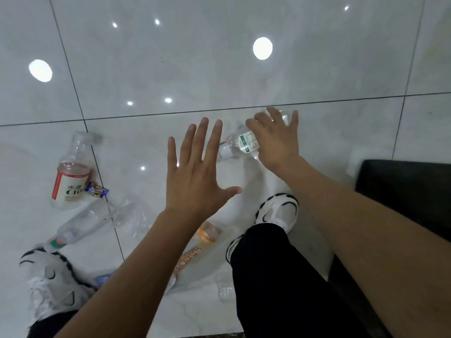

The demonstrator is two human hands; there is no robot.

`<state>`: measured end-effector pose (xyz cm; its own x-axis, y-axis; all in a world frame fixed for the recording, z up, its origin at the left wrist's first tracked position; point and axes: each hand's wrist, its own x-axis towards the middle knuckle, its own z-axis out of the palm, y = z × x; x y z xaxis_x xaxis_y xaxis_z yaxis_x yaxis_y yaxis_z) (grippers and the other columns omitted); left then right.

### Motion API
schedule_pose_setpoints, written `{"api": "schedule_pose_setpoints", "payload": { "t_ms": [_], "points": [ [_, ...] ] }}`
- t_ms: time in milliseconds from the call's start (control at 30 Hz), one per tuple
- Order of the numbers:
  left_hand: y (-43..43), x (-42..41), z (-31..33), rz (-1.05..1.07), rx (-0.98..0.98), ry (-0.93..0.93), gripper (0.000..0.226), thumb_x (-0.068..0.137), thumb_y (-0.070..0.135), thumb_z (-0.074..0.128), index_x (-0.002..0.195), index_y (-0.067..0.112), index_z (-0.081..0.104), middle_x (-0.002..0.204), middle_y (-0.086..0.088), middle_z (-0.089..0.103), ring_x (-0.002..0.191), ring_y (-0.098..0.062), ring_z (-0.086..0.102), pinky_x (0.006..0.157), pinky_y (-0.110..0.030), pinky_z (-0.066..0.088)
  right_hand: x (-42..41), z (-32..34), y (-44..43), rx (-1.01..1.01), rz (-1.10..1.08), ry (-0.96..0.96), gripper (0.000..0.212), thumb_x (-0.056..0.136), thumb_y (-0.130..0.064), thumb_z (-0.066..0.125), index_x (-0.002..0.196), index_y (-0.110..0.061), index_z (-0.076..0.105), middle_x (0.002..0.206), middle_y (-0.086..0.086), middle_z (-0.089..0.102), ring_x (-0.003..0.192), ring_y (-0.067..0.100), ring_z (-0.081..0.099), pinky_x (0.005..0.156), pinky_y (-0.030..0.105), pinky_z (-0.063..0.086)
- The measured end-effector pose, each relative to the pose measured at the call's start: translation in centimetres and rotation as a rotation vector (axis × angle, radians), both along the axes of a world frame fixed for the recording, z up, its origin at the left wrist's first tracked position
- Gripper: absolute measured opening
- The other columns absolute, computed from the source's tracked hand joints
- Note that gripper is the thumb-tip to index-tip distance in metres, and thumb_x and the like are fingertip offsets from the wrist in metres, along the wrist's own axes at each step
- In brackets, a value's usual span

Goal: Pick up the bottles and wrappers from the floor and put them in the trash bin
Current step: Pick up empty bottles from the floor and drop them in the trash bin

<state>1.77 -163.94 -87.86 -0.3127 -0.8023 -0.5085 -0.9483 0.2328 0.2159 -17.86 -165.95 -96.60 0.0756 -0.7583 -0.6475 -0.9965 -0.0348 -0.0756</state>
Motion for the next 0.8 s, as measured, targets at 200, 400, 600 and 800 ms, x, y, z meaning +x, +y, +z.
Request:
{"api": "schedule_pose_setpoints", "payload": {
  "t_ms": [200, 400, 600, 800],
  "points": [
    [0.5, -0.1, 2.0, -0.016, 0.010, 0.011, 0.132, 0.063, 0.079, 0.071, 0.161, 0.023, 0.003, 0.168, -0.004, 0.004, 0.155, -0.025, 0.005, 0.122, -0.057, 0.005, -0.5, 3.8, 3.2, -0.013, -0.120, -0.008, 0.072, 0.078, -0.008, 0.073, 0.139, -0.030, 0.044, 0.150, -0.005, 0.042, 0.151, 0.026, 0.020, 0.112, 0.072, 0.015],
    [1.0, 2.2, 5.3, -0.006, 0.041, 0.002, 0.133, 0.062, 0.079, 0.071, 0.161, 0.023, 0.001, 0.168, -0.005, 0.004, 0.155, -0.026, 0.004, 0.122, -0.058, 0.006, 1.8, 9.7, 6.1, 0.005, -0.335, -0.073, 0.069, 0.081, -0.011, 0.070, 0.141, -0.033, 0.043, 0.152, -0.009, 0.040, 0.150, 0.022, 0.020, 0.113, 0.069, 0.021],
    [1.7, 6.5, 11.5, 0.046, 0.006, 0.011, 0.134, 0.062, 0.078, 0.072, 0.160, 0.022, 0.000, 0.168, -0.004, 0.006, 0.154, -0.025, 0.007, 0.123, -0.056, 0.006, 5.9, 16.4, 7.2, -0.060, -0.441, -0.129, 0.068, 0.080, -0.022, 0.075, 0.142, -0.031, 0.046, 0.154, -0.009, 0.040, 0.148, 0.023, 0.026, 0.111, 0.067, 0.029],
    [1.9, 11.8, 19.8, 0.095, -0.025, 0.056, 0.135, 0.061, 0.079, 0.070, 0.160, 0.017, 0.004, 0.167, -0.004, 0.010, 0.154, -0.025, 0.008, 0.122, -0.056, 0.011, 10.9, 25.0, 7.2, -0.352, -0.638, -0.290, 0.070, 0.069, -0.022, 0.086, 0.131, -0.025, 0.054, 0.136, -0.005, 0.057, 0.130, 0.024, 0.047, 0.105, 0.050, 0.043]
  ]
}}
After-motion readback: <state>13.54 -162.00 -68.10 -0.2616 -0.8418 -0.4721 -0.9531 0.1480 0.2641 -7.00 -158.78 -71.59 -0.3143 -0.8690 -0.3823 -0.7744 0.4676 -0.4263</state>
